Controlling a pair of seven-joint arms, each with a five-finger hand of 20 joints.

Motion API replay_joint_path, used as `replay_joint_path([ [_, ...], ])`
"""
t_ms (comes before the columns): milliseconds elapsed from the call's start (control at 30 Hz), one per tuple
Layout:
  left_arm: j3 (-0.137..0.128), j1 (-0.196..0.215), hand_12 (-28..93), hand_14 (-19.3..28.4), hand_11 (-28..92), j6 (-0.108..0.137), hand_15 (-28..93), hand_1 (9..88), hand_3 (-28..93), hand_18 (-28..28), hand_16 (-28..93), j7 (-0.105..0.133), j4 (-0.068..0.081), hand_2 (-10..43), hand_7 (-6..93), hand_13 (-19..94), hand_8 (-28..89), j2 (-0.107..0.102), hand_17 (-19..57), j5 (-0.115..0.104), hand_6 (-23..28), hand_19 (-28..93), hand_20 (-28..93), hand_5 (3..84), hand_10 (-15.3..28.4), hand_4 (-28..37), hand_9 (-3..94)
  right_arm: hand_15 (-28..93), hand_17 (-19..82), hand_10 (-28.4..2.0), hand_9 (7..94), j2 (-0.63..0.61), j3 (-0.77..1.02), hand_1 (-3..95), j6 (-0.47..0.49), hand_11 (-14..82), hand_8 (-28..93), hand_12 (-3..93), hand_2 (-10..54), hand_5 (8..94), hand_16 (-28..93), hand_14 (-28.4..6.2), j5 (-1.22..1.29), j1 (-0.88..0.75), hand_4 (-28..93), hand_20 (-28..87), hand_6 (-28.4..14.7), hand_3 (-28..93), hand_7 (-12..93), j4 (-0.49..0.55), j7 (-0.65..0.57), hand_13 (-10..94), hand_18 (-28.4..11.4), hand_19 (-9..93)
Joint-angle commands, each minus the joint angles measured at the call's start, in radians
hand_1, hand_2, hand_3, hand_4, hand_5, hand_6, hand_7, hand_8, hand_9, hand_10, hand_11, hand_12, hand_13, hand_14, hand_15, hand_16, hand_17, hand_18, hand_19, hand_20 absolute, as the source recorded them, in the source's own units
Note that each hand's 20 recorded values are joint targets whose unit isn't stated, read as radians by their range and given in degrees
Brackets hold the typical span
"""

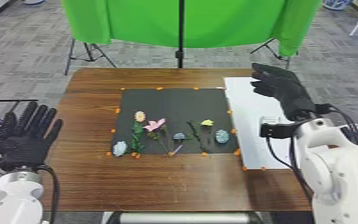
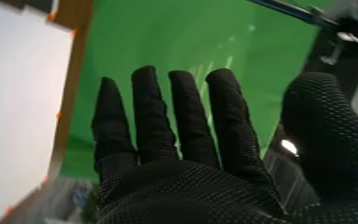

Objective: Arrange flowers

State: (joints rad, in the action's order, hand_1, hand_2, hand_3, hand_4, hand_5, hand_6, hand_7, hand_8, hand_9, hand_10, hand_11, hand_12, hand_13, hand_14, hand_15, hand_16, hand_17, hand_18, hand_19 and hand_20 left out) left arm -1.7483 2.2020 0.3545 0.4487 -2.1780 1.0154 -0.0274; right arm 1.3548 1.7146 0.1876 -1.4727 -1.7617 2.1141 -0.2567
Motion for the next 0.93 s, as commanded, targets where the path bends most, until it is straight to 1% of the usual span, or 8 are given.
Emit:
replay_joint_path([
  [33, -0.012, 0.036, 9, 13.0, 20, -0.01, 22, 27.0, 77, 13.4, -3, 0.017, -0.007, 13.7, 13.1, 30, -11, 0.02, -6.2, -0.006, 9.0, 32, 12, 44.3, 14.2, -28.3, 38.6, 10, 14, -12.2, 41.1, 0.045, 0.028, 21.5, -0.01, 4.2, -9, 12.0, 8.9, 42.3, 23, -13.8, 0.349, -0.056, -28, 20, -1.0, 80, 8, 0.045, 0.051, 34, -15.3, 28],
  [167, -0.014, 0.052, 9, 12.9, 20, 0.001, 22, 27.0, 77, 13.4, -3, 0.013, -0.011, 13.7, 13.2, 31, -11, 0.034, -6.1, -0.017, 8.9, 32, 12, 44.3, 14.2, -28.3, 38.6, 9, 14, -12.3, 40.0, 0.066, 0.047, 20.8, 0.019, 4.1, -9, 11.8, 8.9, 41.4, 23, -14.0, 0.379, -0.07, -28, 21, -1.0, 80, 7, 0.049, 0.028, 33, -15.3, 27],
  [433, -0.014, 0.05, 9, 12.4, 19, -0.013, 20, 26.6, 76, 13.5, -3, 0.025, -0.013, 13.8, 12.8, 31, -11, 0.026, -6.1, -0.01, 8.7, 32, 12, 44.5, 13.9, -28.3, 39.0, 9, 13, -12.1, 39.7, 0.087, 0.079, 20.6, 0.045, 4.1, -9, 11.7, 9.0, 41.8, 23, -14.2, 0.379, -0.095, -28, 21, -0.9, 80, 8, 0.059, 0.0, 33, -15.3, 26],
  [533, 0.003, 0.018, 9, 12.1, 18, -0.024, 20, 26.2, 76, 13.5, -3, 0.033, 0.0, 13.9, 12.2, 31, -11, 0.016, -6.0, -0.004, 8.5, 32, 12, 44.5, 13.7, -28.3, 39.3, 9, 13, -11.9, 39.7, 0.076, 0.079, 20.4, 0.025, 4.1, -9, 11.6, 9.2, 41.9, 23, -14.4, 0.376, -0.091, -28, 22, -0.9, 80, 8, 0.061, 0.011, 33, -15.3, 26],
  [633, 0.046, -0.043, 9, 12.0, 18, -0.035, 19, 26.2, 76, 13.5, -3, 0.032, 0.022, 13.8, 11.9, 31, -11, -0.005, -6.0, 0.01, 8.3, 32, 12, 44.4, 13.5, -28.3, 39.5, 9, 13, -12.0, 39.8, 0.059, 0.097, 20.4, 0.013, 4.2, -9, 11.7, 9.3, 42.0, 23, -14.4, 0.376, -0.085, -28, 22, -1.0, 80, 8, 0.067, 0.01, 33, -15.3, 26],
  [700, 0.067, -0.093, 9, 12.0, 17, -0.063, 19, 26.2, 76, 13.5, -3, 0.025, 0.039, 13.8, 11.7, 31, -11, -0.028, -6.0, 0.025, 8.2, 32, 12, 44.4, 13.4, -28.3, 39.5, 9, 13, -12.1, 39.9, 0.056, 0.103, 20.4, -0.006, 4.2, -9, 11.7, 9.4, 42.1, 23, -14.4, 0.374, -0.083, -28, 22, -1.1, 80, 8, 0.074, 0.025, 33, -15.3, 26],
  [767, 0.066, -0.101, 9, 11.9, 17, -0.061, 19, 26.2, 76, 13.5, -3, 0.016, 0.039, 13.8, 11.5, 31, -11, -0.054, -6.0, 0.054, 8.2, 32, 12, 44.3, 13.4, -28.3, 39.5, 9, 13, -12.1, 39.9, 0.048, 0.095, 20.4, -0.014, 4.2, -9, 11.7, 9.4, 42.5, 23, -14.4, 0.376, -0.074, -28, 22, -1.2, 80, 8, 0.063, 0.02, 33, -15.3, 26],
  [933, 0.102, -0.171, 9, 11.8, 16, -0.062, 18, 26.4, 76, 13.4, -3, 0.002, 0.06, 13.7, 11.2, 31, -11, -0.072, -6.0, 0.105, 8.0, 31, 12, 44.0, 13.3, -28.3, 39.1, 9, 13, -11.9, 40.2, 0.043, 0.106, 20.4, -0.032, 4.3, -9, 11.8, 9.5, 42.6, 24, -14.4, 0.385, -0.089, -28, 22, -1.2, 80, 8, 0.079, 0.022, 33, -15.3, 26],
])
